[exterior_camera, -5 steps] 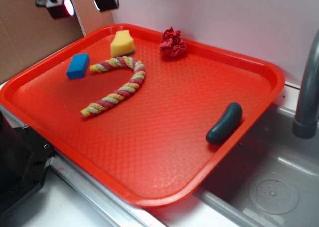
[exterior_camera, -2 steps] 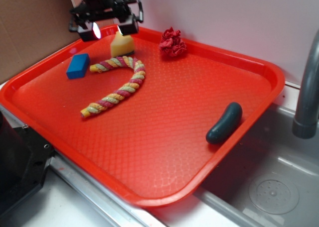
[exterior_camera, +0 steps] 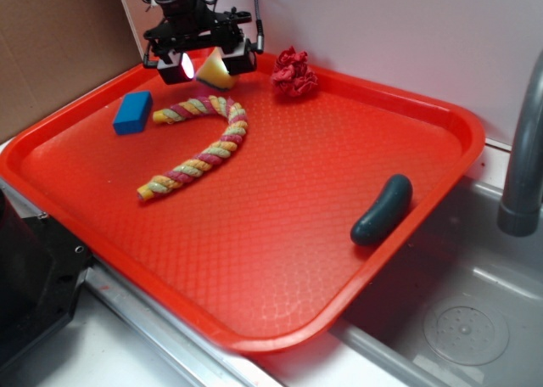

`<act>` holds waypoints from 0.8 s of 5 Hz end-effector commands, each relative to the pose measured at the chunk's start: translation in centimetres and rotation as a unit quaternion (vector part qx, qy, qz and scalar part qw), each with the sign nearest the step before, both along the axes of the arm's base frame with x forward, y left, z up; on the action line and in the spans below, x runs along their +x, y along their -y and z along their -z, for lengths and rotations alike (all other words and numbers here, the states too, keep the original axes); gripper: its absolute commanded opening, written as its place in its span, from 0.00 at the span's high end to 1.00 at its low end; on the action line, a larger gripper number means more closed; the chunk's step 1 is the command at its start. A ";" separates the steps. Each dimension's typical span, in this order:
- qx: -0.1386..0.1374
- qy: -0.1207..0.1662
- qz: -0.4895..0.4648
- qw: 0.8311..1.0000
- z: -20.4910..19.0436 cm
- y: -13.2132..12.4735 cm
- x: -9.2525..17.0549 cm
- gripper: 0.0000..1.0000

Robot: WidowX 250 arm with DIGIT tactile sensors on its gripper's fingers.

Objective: Grab the green sponge.

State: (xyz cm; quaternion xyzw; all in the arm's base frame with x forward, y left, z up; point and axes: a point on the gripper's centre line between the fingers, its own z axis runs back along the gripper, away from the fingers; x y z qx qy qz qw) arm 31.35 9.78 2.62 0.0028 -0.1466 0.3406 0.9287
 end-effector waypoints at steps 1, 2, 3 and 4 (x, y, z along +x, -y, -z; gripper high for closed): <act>0.018 0.027 -0.012 0.999 -1.3 -1.5 1.0 1.00; 0.019 0.027 -0.013 0.999 -1.5 -1.5 0.9 1.00; 0.046 0.025 -0.028 0.998 -3.5 -1.2 0.0 1.00; 0.034 0.019 -0.014 0.999 -6.2 0.1 -1.3 1.00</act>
